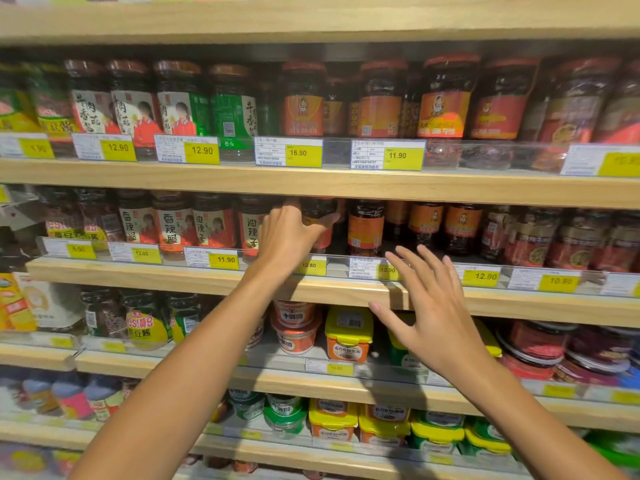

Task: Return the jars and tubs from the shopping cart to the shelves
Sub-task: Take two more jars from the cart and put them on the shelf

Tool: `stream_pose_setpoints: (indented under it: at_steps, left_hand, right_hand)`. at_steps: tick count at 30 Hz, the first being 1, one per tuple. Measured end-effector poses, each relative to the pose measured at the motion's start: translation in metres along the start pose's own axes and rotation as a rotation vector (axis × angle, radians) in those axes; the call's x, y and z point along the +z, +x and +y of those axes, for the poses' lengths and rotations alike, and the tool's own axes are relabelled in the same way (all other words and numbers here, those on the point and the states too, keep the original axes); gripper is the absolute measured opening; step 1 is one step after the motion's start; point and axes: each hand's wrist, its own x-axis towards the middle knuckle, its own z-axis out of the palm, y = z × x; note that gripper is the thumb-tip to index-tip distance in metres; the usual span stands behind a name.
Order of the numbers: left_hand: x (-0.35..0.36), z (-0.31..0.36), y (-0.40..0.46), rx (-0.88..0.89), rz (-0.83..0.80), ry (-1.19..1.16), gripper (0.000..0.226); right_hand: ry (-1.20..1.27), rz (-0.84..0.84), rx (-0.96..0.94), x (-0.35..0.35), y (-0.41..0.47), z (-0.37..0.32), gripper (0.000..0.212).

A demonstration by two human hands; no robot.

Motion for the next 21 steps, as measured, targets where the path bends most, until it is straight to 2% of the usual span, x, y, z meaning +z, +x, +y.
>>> stream_pose_setpoints:
  at_steps: [3, 6, 10, 12, 15, 18, 21]
  left_hand:
    - [-0.003, 0.003, -0.002, 0.018, -0.021, 0.046, 0.07]
    - [-0.003, 0.001, -0.007, -0.003, -0.063, 0.089, 0.056]
    - [-0.003, -0.01, -0.025, 0.054, -0.06, 0.16, 0.049]
    - [-0.006, -0.021, -0.039, 0.105, -0.053, 0.19, 0.053]
    - [-0.012, -0.039, -0.059, 0.201, -0.02, 0.095, 0.07]
    - [-0.015, -0.051, -0.077, 0.335, 0.026, 0.038, 0.061]
    - [-0.011, -0.055, -0.095, 0.406, 0.008, 0.023, 0.053]
  right_hand:
    - [-0.003, 0.001, -0.003, 0.003, -0.003, 0.0, 0.074]
    - [-0.017, -0.011, -0.003, 0.006, -0.007, 0.001, 0.074]
    - [-0.004, -0.009, 0.001, 0.009, -0.011, 0.002, 0.073]
    - [0.004, 0.003, -0.002, 0.009, -0.014, 0.002, 0.072]
    - [0.012, 0.018, -0.008, 0.009, -0.018, 0.003, 0.072]
    - [-0.006, 0.004, -0.012, 0.007, -0.024, 0.006, 0.071]
    - [-0.017, -0.018, 0.011, 0.005, -0.033, 0.01, 0.069]
